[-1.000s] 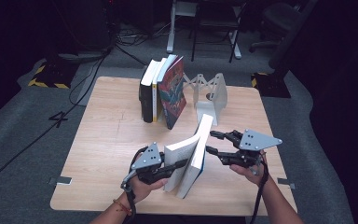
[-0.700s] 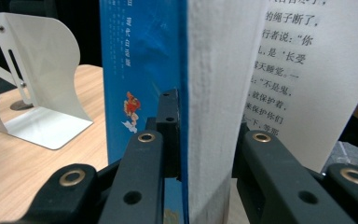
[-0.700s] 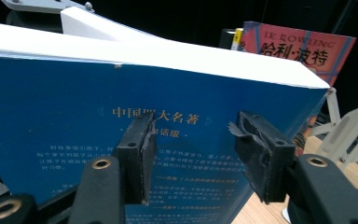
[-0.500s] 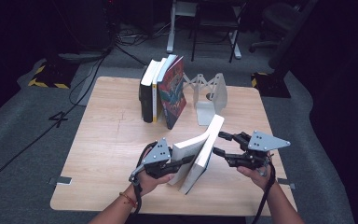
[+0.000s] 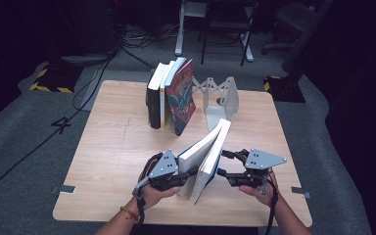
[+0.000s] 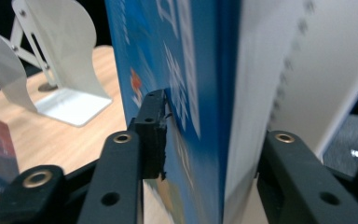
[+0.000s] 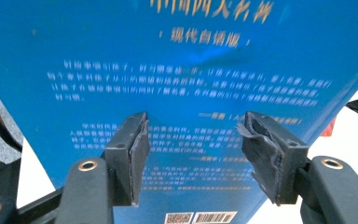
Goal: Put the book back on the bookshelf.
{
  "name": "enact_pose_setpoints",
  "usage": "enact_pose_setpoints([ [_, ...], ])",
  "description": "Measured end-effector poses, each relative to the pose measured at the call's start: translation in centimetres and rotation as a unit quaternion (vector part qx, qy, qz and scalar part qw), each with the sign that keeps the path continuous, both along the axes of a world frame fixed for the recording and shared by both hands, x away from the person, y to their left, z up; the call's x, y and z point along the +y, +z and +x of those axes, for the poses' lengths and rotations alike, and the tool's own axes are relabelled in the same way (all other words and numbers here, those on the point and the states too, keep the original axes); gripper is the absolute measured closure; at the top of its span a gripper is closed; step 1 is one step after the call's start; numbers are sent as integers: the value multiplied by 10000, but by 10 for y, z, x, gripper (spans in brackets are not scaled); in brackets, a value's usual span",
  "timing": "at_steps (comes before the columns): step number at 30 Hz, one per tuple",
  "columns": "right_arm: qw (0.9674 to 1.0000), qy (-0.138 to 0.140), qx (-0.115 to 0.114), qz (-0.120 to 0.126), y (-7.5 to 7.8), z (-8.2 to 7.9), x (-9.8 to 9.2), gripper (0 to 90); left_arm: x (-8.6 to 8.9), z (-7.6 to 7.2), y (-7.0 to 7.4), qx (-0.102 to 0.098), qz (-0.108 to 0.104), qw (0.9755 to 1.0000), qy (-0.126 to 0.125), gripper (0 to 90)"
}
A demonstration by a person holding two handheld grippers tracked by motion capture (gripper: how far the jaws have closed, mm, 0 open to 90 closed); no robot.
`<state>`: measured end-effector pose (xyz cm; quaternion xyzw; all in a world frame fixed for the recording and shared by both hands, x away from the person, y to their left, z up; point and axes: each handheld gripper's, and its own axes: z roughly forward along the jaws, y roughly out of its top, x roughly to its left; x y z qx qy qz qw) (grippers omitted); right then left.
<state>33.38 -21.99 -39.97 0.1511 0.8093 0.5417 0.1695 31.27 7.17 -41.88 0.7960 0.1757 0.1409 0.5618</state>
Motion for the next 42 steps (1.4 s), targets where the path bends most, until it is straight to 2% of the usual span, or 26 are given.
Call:
enact_pose_setpoints([
  [2, 10000, 14, 68, -13, -4, 0, 1, 411, 3, -4, -2, -20, 152, 9999, -10, 605],
  [4, 9999, 32, 99, -42, -7, 0, 1, 410, 5, -9, -5, 99, 250, 9996, 28, 581],
  [6, 9999, 29, 107, -74, -10, 0, 2, 411, 7, -14, -8, 123, 495, 9986, 137, 501],
  [11, 9998, 77, 101, -133, -15, -1, 5, 415, 11, -27, -17, 309, 792, 9964, 17, 434],
  [13, 9998, 87, 107, -147, -17, -1, 6, 416, 7, -32, -20, 314, 952, 9950, -16, 412],
  [16, 9998, 87, 52, -166, -19, -2, 8, 423, 3, -35, -23, 344, 1012, 9942, -84, 380],
  [19, 9997, 123, -6, -208, -21, -5, 11, 422, -3, -36, -27, 439, 993, 9941, -83, 344],
  [23, 9995, 179, 39, -258, -26, -5, 13, 420, -9, -37, -31, 508, 994, 9937, -9, 313],
  [25, 9994, 178, 45, -293, -29, -4, 14, 420, -14, -38, -34, 558, 953, 9938, 106, 300],
  [27, 9994, 178, 60, -307, -31, -4, 14, 419, -21, -39, -36, 530, 1043, 9927, 290, 285],
  [30, 9994, 151, 47, -308, -33, -5, 15, 419, -30, -40, -38, 508, 1075, 9920, 426, 242],
  [37, 9996, 111, 40, -251, -36, -5, 15, 411, -40, -41, -43, 447, 698, 9924, 913, 245],
  [40, 9996, 90, 36, -260, -37, -5, 17, 407, -41, -41, -44, 408, 584, 9917, 1071, 280],
  [42, 9996, 88, 26, -272, -37, -4, 17, 402, -38, -38, -43, 427, 464, 9915, 1138, 364],
])
